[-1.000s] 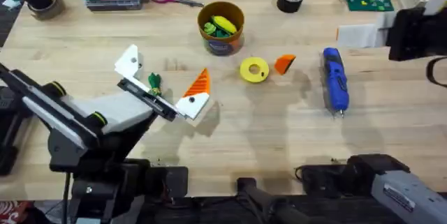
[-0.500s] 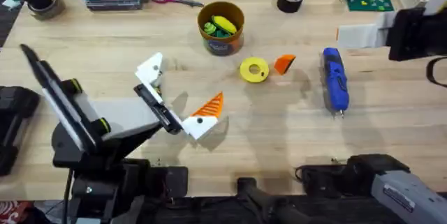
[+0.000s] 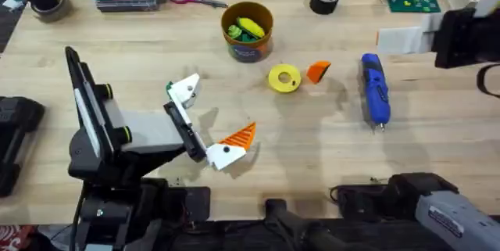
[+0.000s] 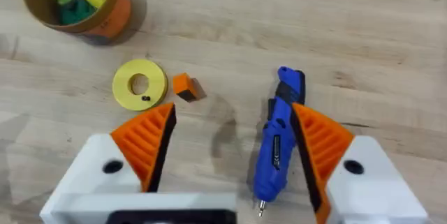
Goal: Pick up the gripper from the table and insert it into the empty holder that is missing its gripper. Then pick up a screw, insert it into the mounting hole, and use the screwdriver to tighten it. Finally, clean up the table by picking up the vegetable and placing it into the bucket.
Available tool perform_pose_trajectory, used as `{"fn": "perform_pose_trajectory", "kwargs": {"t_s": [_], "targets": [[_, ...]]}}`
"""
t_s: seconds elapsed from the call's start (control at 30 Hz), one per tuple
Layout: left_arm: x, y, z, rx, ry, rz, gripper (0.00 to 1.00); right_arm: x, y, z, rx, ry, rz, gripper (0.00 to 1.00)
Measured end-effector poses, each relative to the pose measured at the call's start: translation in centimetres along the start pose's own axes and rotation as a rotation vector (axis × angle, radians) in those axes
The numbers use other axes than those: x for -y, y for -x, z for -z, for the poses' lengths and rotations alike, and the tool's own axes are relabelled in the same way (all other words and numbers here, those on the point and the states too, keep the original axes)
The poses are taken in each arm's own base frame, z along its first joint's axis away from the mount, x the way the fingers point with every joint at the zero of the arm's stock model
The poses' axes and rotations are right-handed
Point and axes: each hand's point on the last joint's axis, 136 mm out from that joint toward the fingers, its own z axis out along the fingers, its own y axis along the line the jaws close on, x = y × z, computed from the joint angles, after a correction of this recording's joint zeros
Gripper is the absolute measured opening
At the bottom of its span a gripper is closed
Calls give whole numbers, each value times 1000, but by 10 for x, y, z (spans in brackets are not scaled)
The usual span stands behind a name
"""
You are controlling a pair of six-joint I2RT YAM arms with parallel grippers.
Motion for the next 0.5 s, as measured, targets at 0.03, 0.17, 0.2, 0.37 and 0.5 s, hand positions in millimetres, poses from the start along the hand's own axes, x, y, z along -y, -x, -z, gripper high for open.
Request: {"fn": "perform_pose_trajectory", "kwargs": {"t_s": [0.03,0.17,0.2,0.37,0.5], "targets": [[2,0,0,0,-9,1,986,0,0,0,0,0,0,997],[7,-1,0,-1,-41,6,986,0,0,0,0,0,0,997],[8,-1,1,-1,-46,7,986,0,0,0,0,0,0,997],[7,-1,2,0,-47,12,986,0,0,0,0,0,0,997],[8,-1,3,0,-54,13,986,0,0,0,0,0,0,997]]}}
